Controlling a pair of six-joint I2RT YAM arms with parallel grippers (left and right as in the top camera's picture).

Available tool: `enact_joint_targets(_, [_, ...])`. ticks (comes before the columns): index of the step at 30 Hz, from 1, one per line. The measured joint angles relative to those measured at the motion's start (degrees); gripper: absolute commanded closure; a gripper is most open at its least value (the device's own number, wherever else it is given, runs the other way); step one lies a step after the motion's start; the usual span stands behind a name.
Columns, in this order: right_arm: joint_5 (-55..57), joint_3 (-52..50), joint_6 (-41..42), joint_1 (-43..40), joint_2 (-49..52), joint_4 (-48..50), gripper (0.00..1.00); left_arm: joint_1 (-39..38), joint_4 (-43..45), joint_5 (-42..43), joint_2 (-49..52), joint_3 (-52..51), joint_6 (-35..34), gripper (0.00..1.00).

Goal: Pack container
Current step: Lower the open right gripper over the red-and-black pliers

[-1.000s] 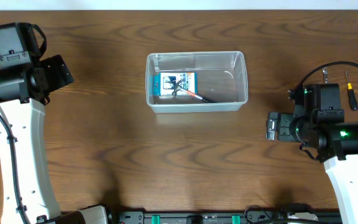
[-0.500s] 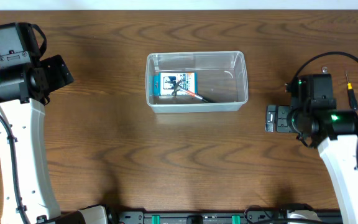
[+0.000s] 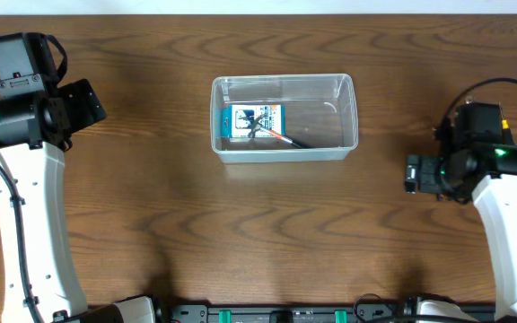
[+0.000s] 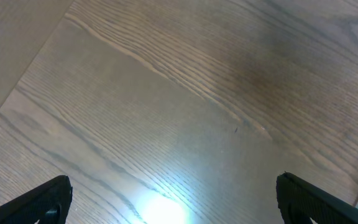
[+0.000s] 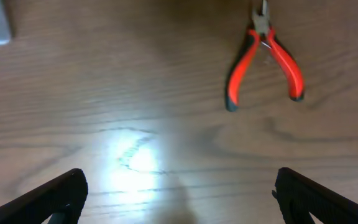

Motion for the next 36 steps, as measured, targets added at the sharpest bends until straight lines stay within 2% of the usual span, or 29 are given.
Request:
enact_joint_targets(6, [-3.15, -0.02, -1.44, -4.48, 0.00, -0.85, 0.01, 0.00, 0.00, -0.02, 0.00, 0.00, 0.00, 0.02])
enact_joint_targets(15, [-2.69, -0.02, 7.34, -4.74, 0.24, -0.04, 0.01, 0.00, 0.00, 0.00, 0.00, 0.00, 0.00, 0.02])
enact_joint_targets(29, [0.83, -0.02, 7.21, -7.17, 11.69, 3.04, 0.01, 0.00, 0.00, 0.00, 0.00, 0.00, 0.00, 0.02])
enact_joint_targets(36, [1.01, -0.02, 5.97, -7.91, 12.48, 3.08, 0.01, 0.00, 0.00, 0.00, 0.00, 0.00, 0.00, 0.02])
